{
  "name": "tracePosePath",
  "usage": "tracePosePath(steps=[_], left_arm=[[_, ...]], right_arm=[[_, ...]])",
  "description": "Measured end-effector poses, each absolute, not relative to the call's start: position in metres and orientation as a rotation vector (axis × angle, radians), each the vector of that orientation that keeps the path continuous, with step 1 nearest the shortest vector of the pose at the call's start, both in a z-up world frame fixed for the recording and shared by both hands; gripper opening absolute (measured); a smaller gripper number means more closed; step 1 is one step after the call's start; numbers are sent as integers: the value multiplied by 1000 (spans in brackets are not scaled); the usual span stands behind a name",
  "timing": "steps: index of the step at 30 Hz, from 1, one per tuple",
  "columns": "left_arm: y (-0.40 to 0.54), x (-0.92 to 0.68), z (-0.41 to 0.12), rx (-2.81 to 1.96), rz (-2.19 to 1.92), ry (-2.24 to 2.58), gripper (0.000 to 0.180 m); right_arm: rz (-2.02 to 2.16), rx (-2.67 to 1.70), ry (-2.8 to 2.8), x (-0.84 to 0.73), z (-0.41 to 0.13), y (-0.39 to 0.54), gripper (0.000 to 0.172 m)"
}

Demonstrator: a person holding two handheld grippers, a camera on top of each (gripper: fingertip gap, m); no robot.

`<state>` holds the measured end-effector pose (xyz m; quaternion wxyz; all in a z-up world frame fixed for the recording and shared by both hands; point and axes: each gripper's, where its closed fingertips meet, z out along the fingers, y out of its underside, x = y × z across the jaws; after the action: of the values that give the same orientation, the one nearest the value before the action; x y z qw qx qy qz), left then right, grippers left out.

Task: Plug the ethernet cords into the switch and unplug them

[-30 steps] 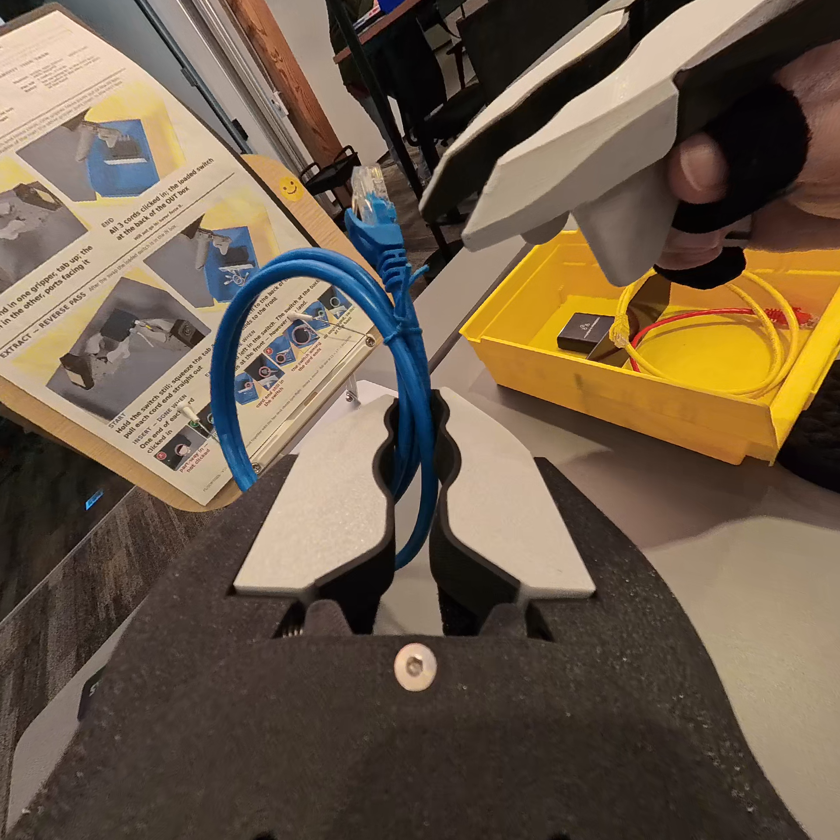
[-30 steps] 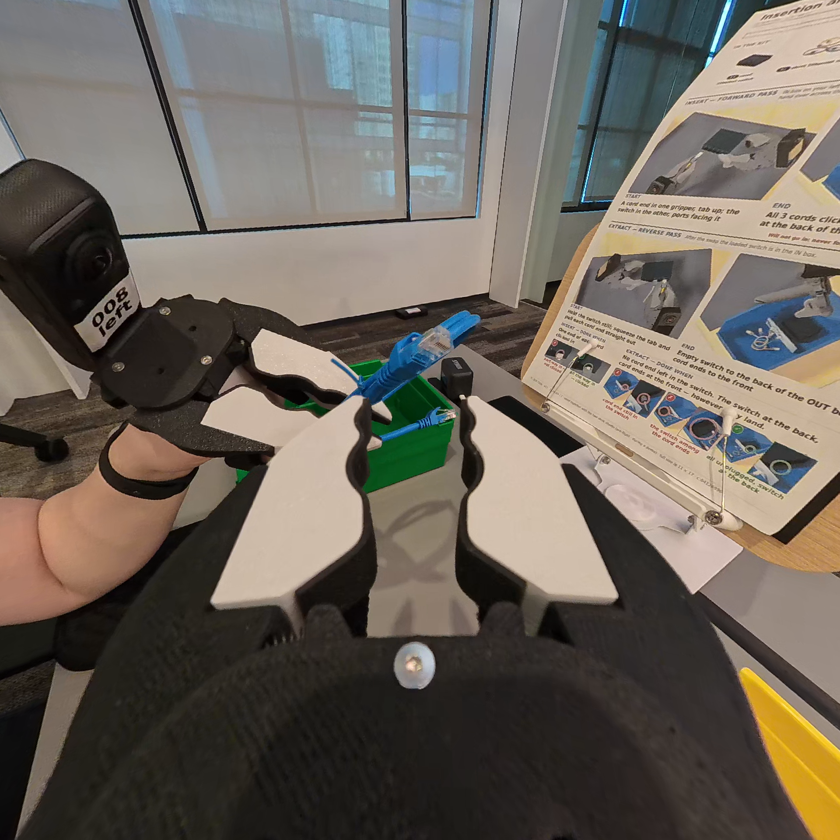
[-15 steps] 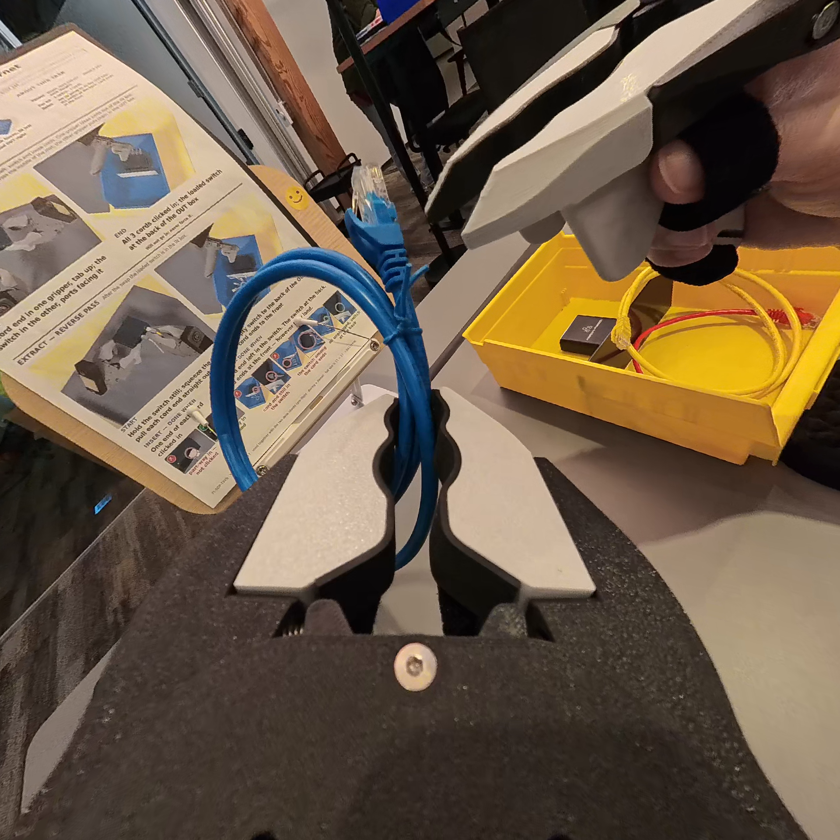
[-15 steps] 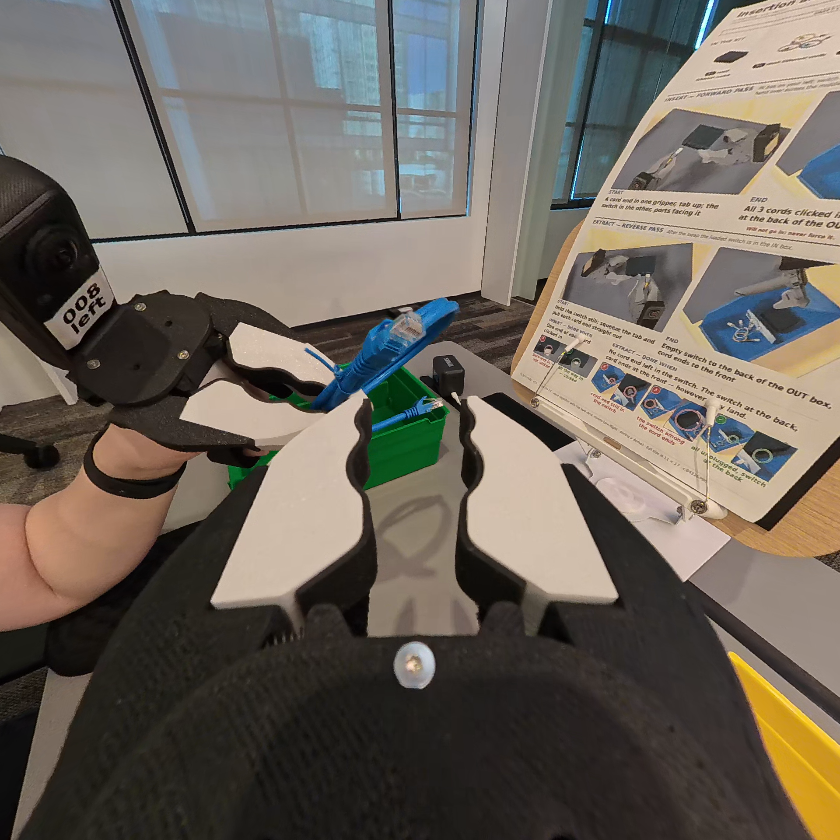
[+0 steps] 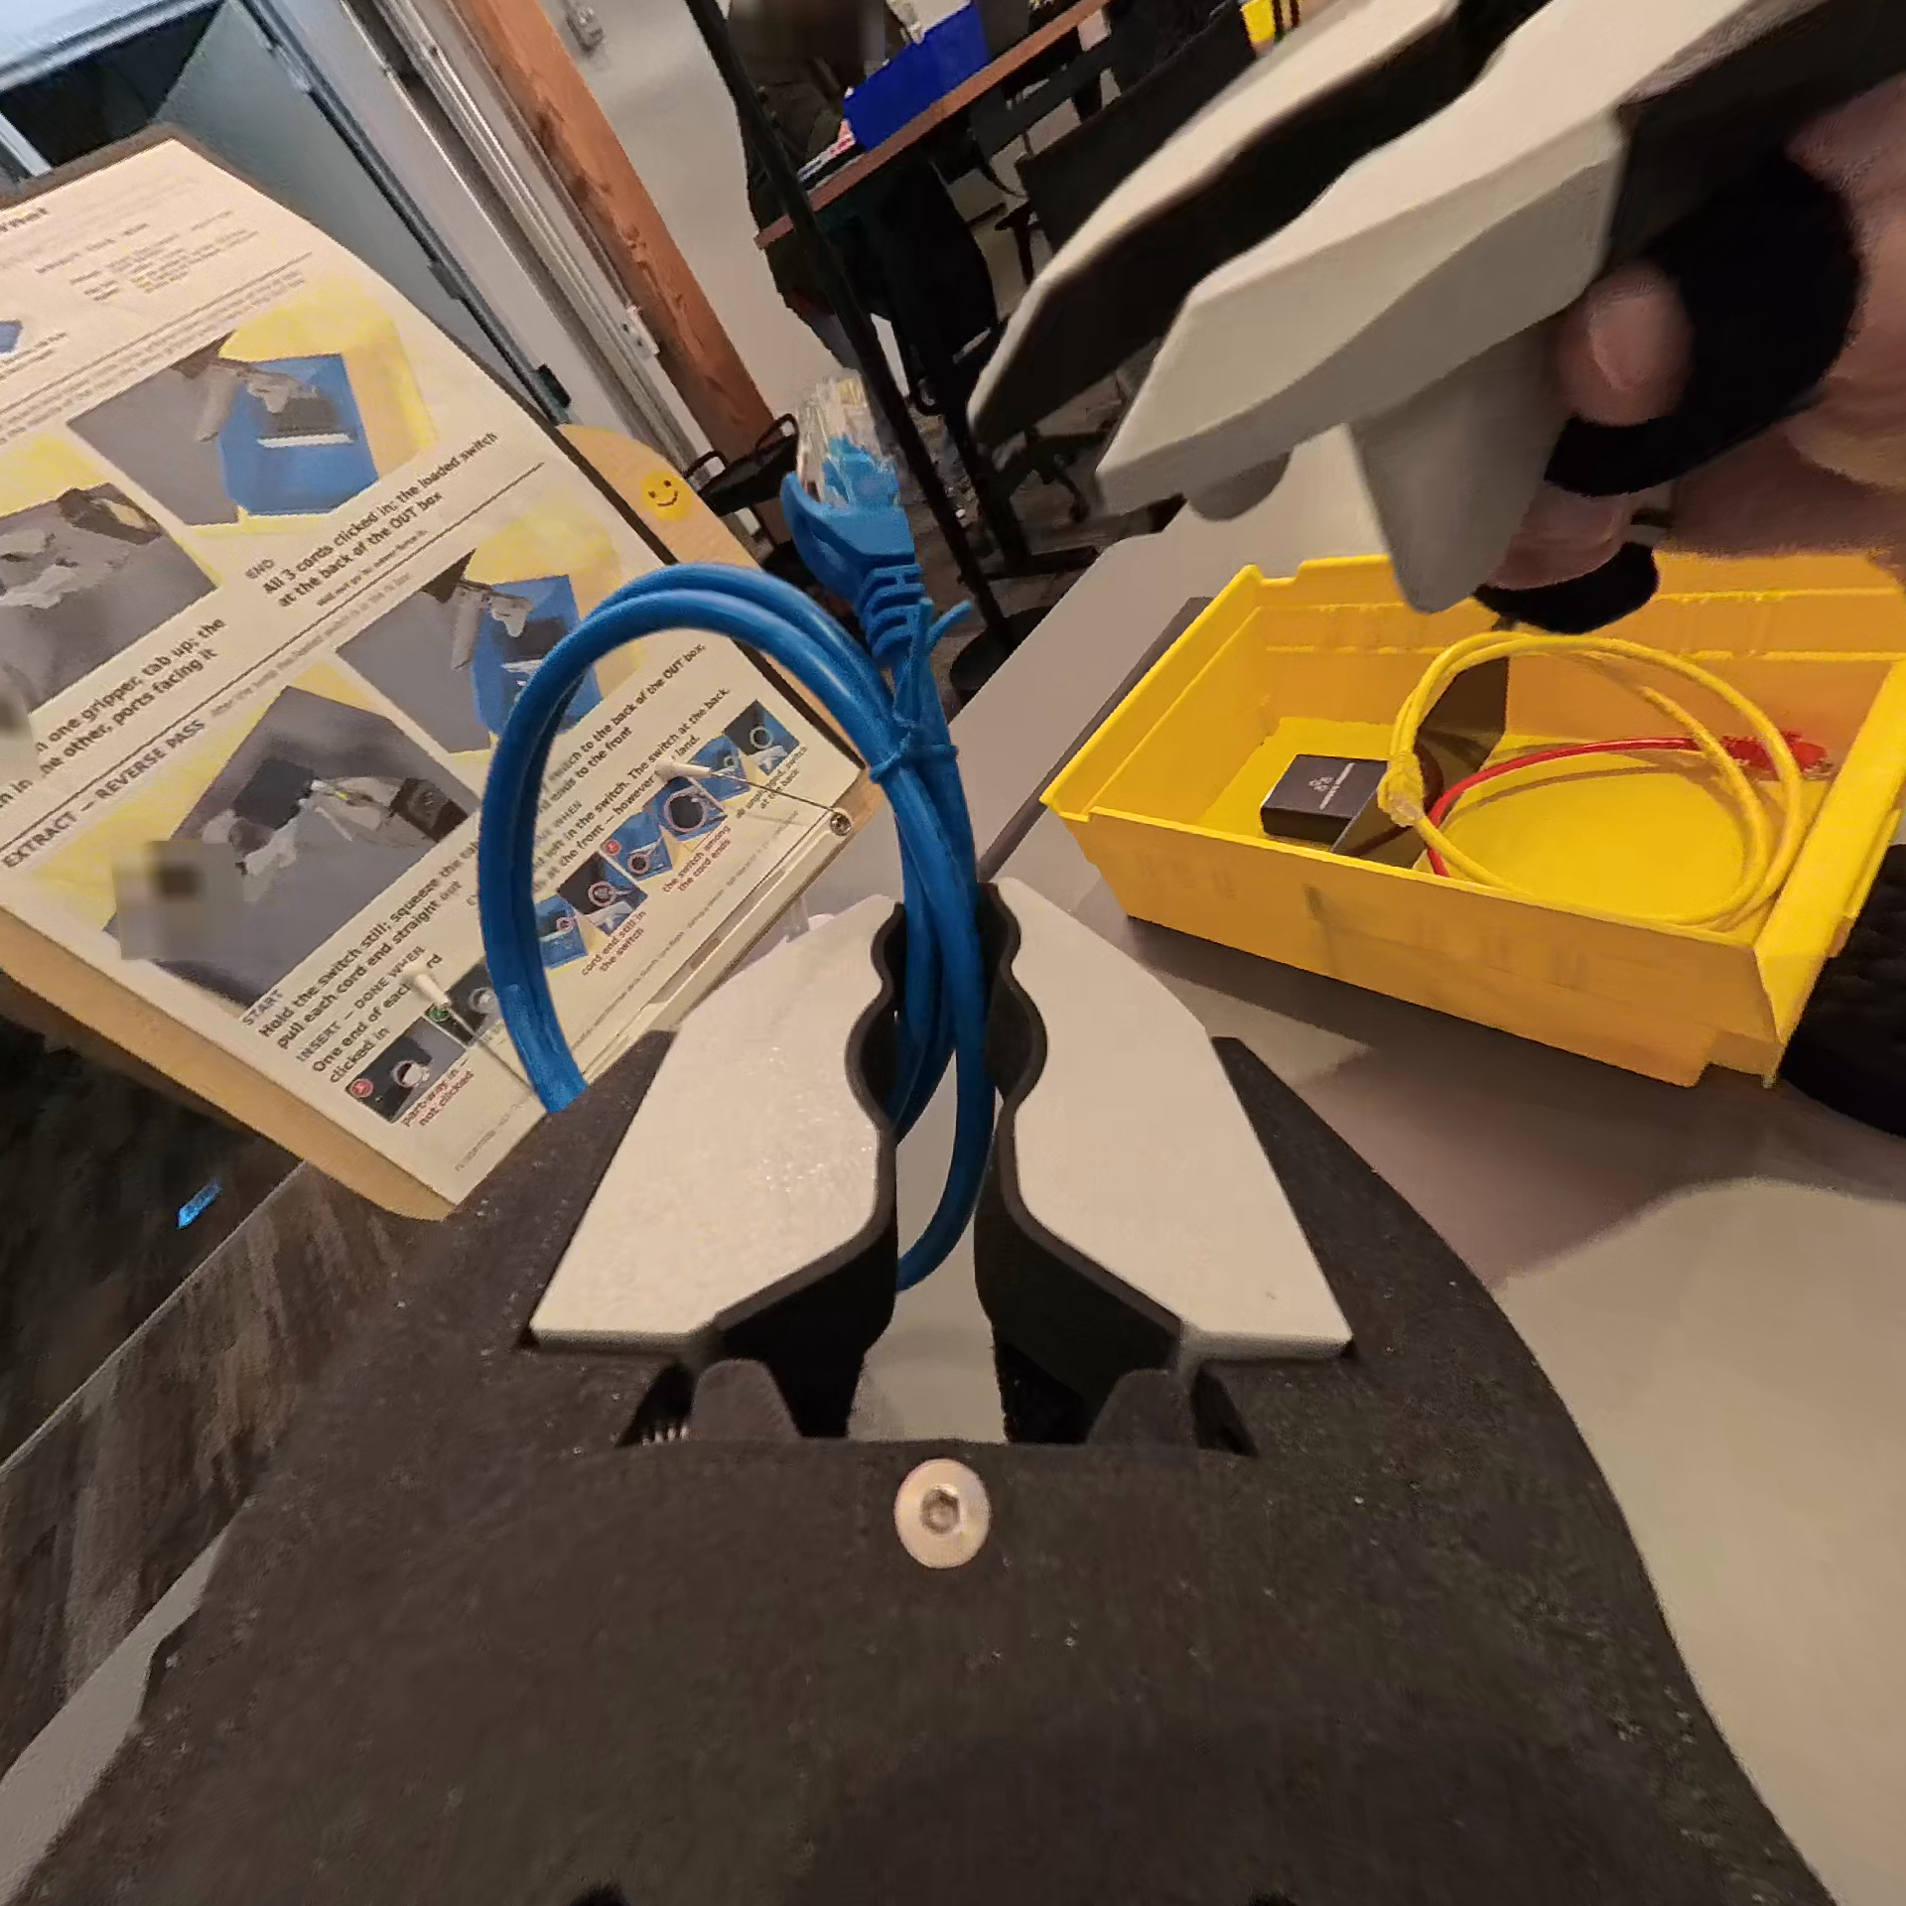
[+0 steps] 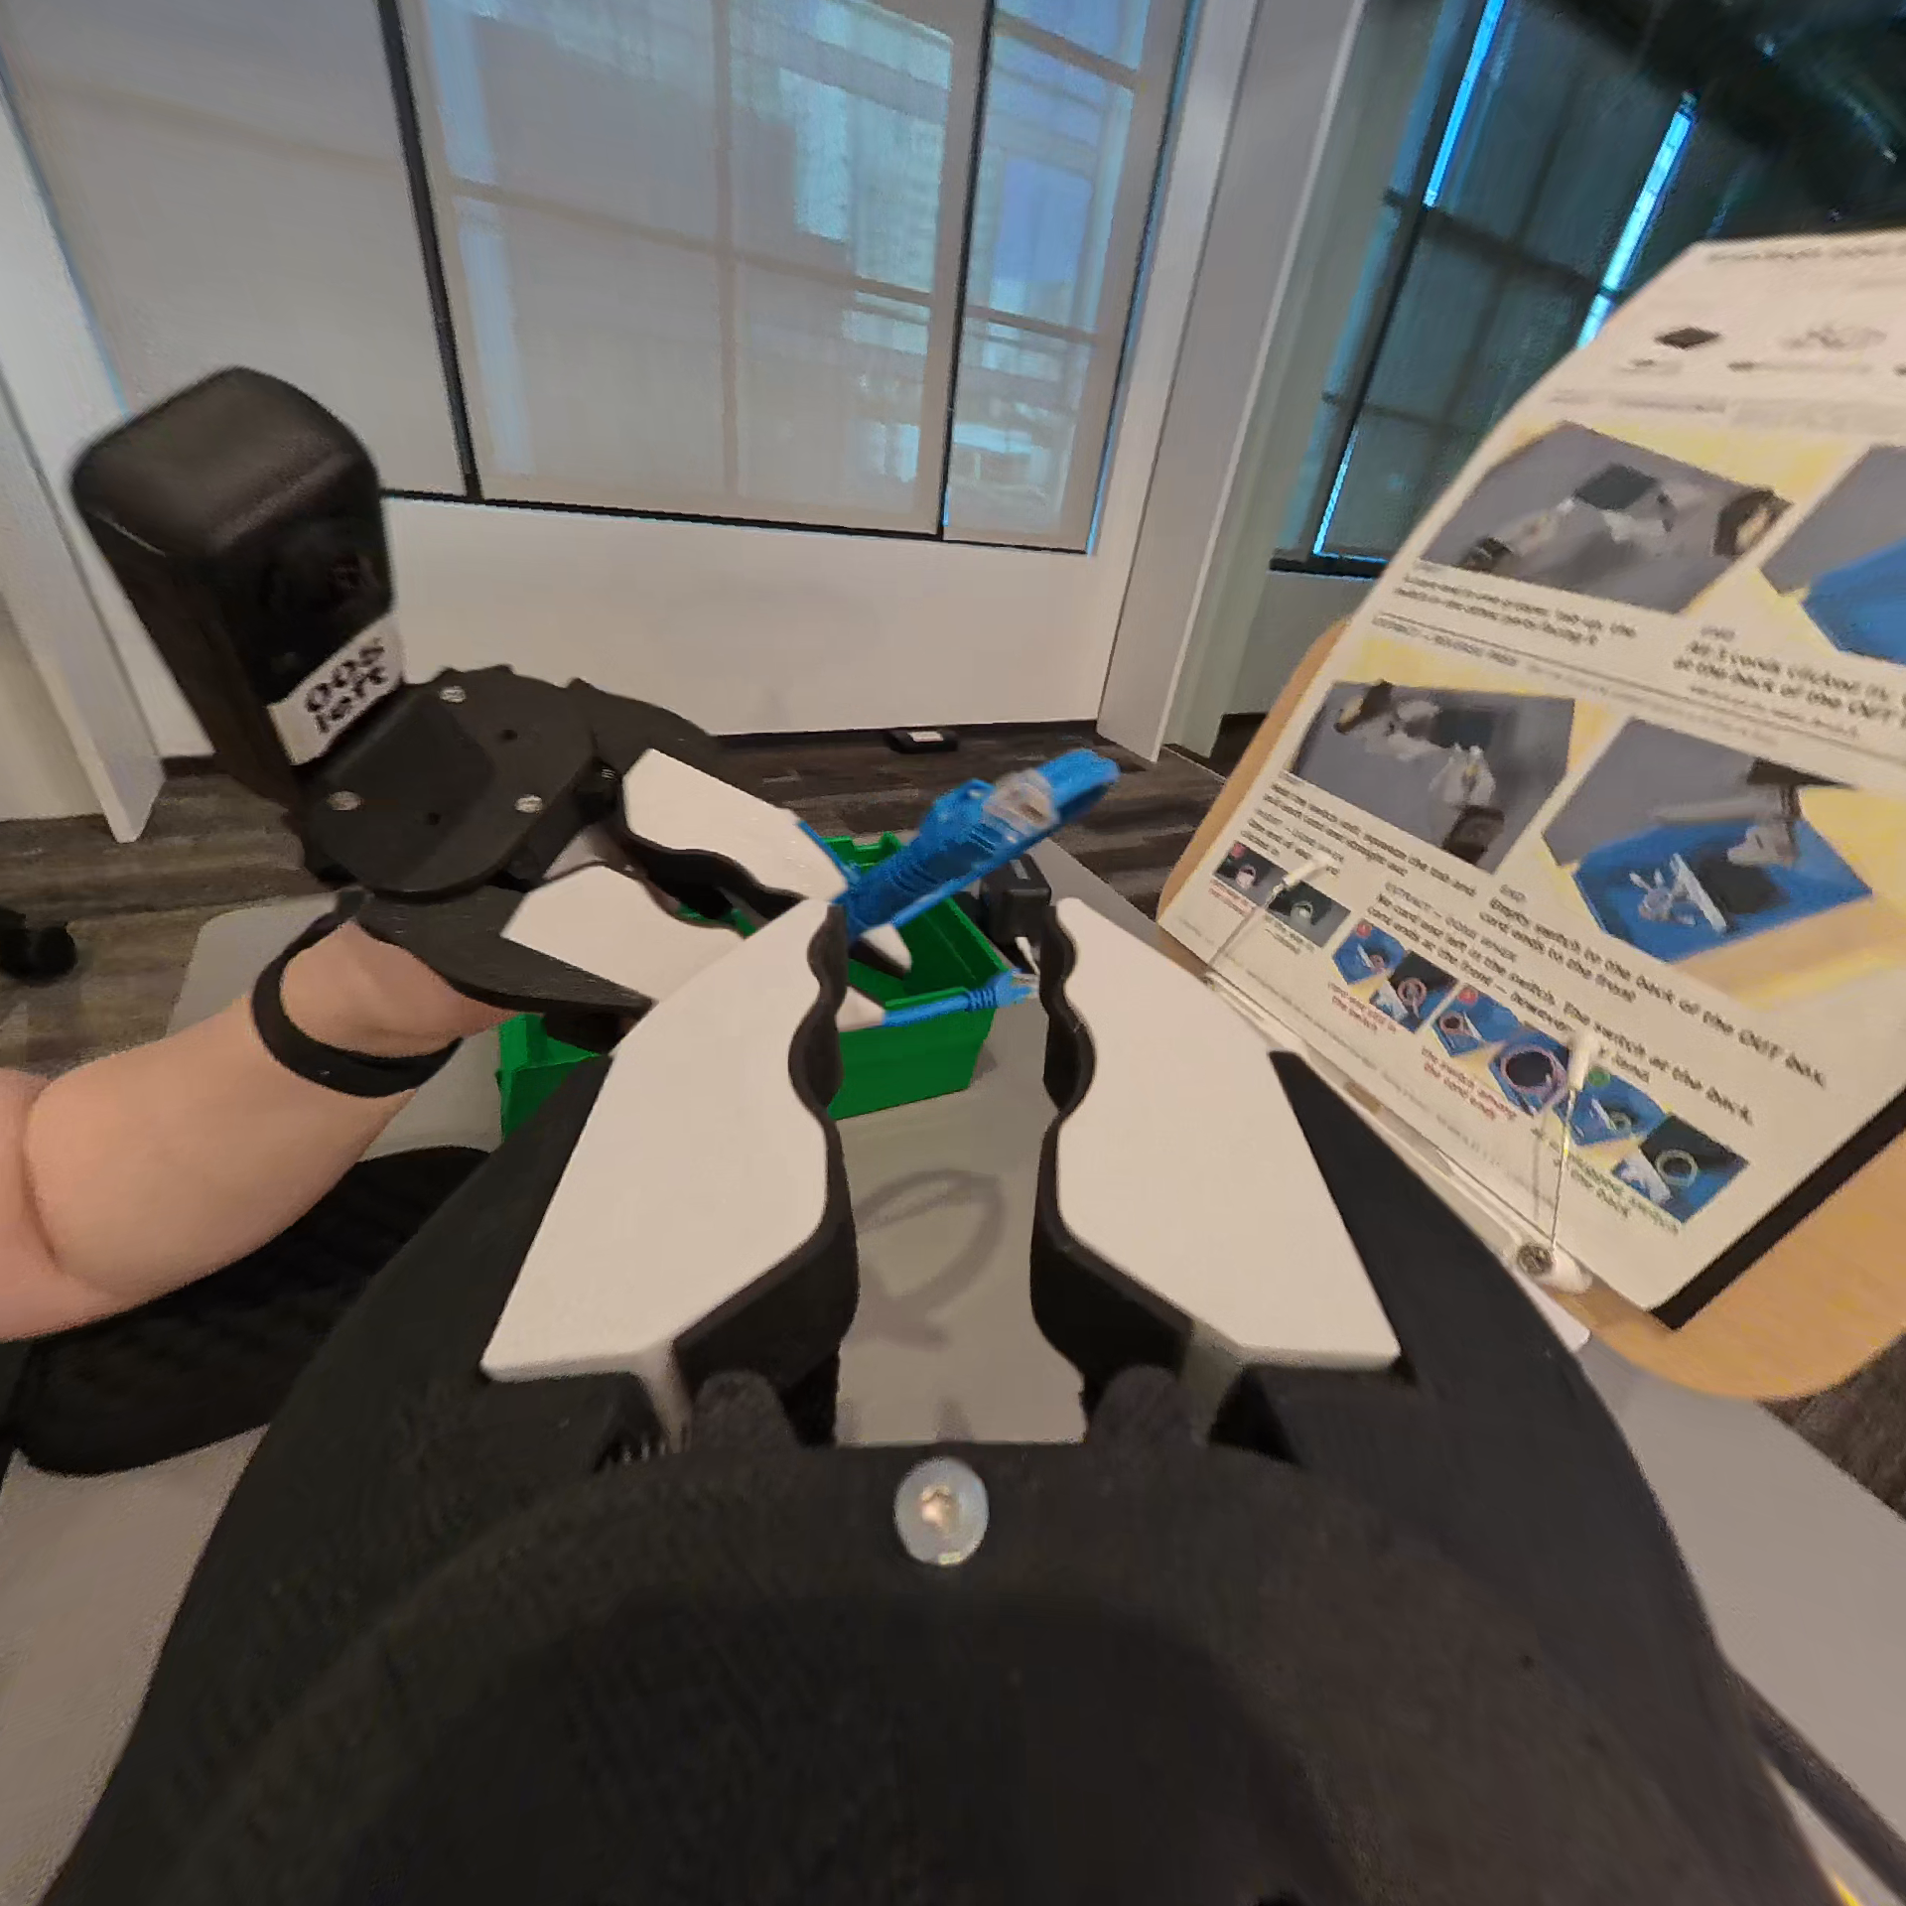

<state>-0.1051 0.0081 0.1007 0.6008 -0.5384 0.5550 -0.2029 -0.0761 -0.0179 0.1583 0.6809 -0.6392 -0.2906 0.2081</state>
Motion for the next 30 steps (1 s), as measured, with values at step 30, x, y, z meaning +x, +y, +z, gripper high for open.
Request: tracePosePath(steps=[30], left_arm=[[-12,-93,80,-1157,-229,1472,11]], right_arm=[[-142,-1576,-1020,-97,119,-29,3]])
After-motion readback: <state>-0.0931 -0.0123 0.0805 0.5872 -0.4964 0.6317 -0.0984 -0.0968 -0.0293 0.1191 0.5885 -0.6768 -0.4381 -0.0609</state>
